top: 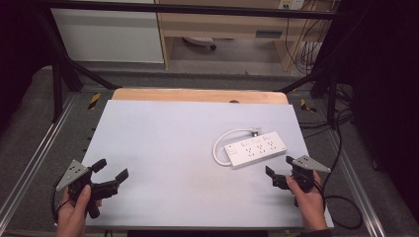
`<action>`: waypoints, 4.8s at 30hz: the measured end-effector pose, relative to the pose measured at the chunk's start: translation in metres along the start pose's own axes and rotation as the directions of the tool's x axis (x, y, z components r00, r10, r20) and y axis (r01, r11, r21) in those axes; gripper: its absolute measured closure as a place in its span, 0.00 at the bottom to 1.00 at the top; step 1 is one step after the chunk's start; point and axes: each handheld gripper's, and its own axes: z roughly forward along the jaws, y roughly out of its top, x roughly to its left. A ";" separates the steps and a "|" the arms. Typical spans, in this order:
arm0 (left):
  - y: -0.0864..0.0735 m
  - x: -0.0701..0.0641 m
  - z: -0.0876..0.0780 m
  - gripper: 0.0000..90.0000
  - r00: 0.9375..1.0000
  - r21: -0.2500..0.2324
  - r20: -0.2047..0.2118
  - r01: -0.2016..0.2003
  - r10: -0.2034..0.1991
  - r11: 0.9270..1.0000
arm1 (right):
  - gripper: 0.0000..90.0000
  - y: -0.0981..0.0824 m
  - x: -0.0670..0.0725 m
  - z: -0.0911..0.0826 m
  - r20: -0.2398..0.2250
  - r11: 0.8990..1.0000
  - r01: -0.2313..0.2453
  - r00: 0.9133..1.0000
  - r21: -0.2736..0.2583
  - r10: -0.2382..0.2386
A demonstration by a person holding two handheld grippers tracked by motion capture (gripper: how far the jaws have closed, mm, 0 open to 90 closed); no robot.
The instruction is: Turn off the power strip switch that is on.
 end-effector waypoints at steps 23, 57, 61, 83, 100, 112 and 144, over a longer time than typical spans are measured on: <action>0.000 -0.002 0.001 0.06 1.000 0.007 0.006 -0.009 0.009 1.000 | 0.05 0.007 0.002 -0.004 0.019 0.998 -0.008 1.000 -0.058 0.009; 0.000 -0.002 0.002 0.06 1.000 0.009 0.007 -0.007 0.007 1.000 | 0.04 0.019 0.011 -0.012 0.024 0.988 0.057 0.998 -0.142 -0.054; 0.000 -0.002 0.002 0.05 1.000 0.009 0.009 -0.008 0.008 1.000 | 0.03 0.020 0.014 -0.012 0.012 0.989 0.057 0.998 -0.136 -0.056; -0.002 -0.002 0.003 0.05 1.000 0.020 -0.007 -0.018 0.018 1.000 | 0.09 0.066 0.017 0.002 -0.016 0.977 0.092 0.995 -0.194 -0.097; -0.003 -0.002 0.003 0.05 1.000 0.023 -0.012 -0.018 0.018 1.000 | 0.08 0.108 0.021 0.011 -0.011 0.967 0.118 0.992 -0.228 -0.124; -0.003 -0.002 0.004 0.05 1.000 0.027 -0.012 -0.020 0.021 0.999 | 0.06 0.112 0.014 0.022 -0.007 0.969 0.108 0.994 -0.221 -0.113; -0.006 0.001 0.006 0.06 1.000 0.044 -0.024 -0.003 0.004 0.999 | 0.27 0.137 -0.009 0.064 0.091 0.986 0.038 0.996 -0.165 -0.023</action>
